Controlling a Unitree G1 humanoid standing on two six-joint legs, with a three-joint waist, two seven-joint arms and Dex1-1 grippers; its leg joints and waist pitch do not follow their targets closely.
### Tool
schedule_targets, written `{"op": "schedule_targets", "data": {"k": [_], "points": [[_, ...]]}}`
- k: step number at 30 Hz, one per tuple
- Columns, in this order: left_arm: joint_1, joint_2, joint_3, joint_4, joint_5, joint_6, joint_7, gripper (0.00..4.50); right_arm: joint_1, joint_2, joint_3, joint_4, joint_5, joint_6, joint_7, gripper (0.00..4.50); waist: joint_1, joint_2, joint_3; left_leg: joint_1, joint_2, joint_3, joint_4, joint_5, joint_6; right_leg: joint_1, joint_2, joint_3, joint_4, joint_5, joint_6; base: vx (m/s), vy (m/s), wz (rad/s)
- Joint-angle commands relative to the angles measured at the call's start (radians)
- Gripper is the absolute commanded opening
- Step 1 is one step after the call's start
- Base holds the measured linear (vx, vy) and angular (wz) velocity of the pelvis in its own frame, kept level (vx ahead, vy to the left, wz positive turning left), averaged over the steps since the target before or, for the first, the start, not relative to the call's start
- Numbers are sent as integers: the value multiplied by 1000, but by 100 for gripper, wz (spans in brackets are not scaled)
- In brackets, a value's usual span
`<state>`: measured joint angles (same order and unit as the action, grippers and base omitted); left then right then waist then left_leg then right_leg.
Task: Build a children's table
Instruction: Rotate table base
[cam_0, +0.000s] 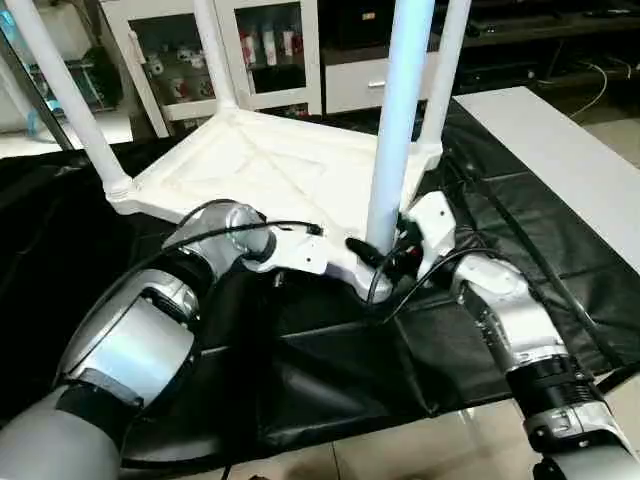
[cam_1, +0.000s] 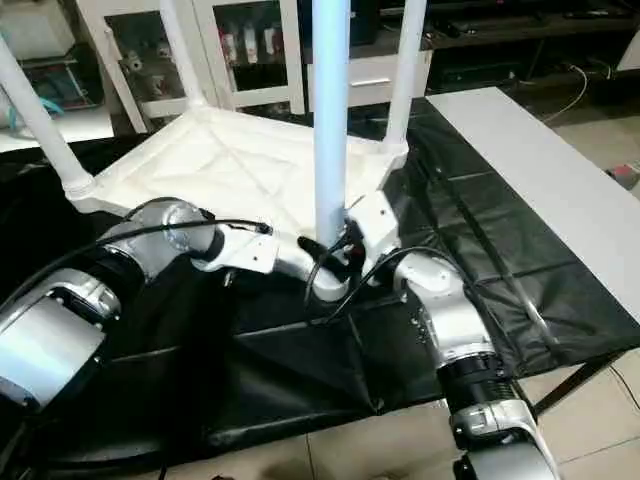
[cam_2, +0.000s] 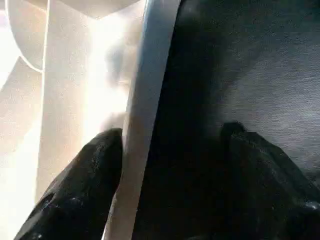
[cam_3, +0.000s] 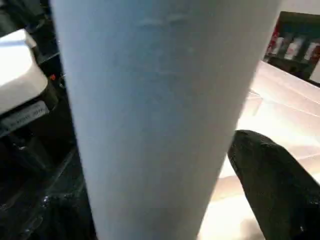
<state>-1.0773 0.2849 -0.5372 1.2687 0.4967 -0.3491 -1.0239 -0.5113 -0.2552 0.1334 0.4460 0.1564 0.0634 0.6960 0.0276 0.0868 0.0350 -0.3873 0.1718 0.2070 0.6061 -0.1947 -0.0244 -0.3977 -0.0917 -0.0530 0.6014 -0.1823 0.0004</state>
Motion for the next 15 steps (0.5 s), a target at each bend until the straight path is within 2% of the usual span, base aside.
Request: {"op": "schedule_targets", "data": {"k": [1,5,11,12,13,15], "points": [[68,12,-27,54,7,17,-147,368,-20,-11,-17,14,-7,-11,-11,380,4,-10,-64,22,57,-34,-70,-186,98,50,-64,30,-61,-47,-308,0,0,0],[72,36,-15,38,-2,16,-187,368,-10,-17,-19,12,-12,-17,-2,380,-3,-10,-63,21,57,-36,-74,-219,76,52,-65,32,-64,-94,-299,0,0,0],[102,87,-17,2,3,23,-221,368,8,-30,-21,-3,-9,-21,12,380,-16,-7,-63,19,58,-36,-75,-219,83,51,-64,31,-63,-71,-308,0,0,0],[122,104,-5,-26,-14,41,-259,368,12,-34,-22,-4,-8,-24,15,380,-16,3,-62,20,58,-37,-76,-222,80,51,-65,31,-62,-69,-311,0,0,0],[125,106,-3,-31,-17,44,-264,368,12,-34,-22,-3,-8,-24,15,380,-18,-1,-62,19,58,-36,-77,-227,79,52,-63,31,-63,-70,-311,0,0,0],[149,122,10,-69,-40,64,-300,368,15,-36,-23,0,-8,-26,14,380,-20,-2,-63,19,59,-37,-78,-228,76,53,-65,31,-60,-57,-318,0,0,0]]}}
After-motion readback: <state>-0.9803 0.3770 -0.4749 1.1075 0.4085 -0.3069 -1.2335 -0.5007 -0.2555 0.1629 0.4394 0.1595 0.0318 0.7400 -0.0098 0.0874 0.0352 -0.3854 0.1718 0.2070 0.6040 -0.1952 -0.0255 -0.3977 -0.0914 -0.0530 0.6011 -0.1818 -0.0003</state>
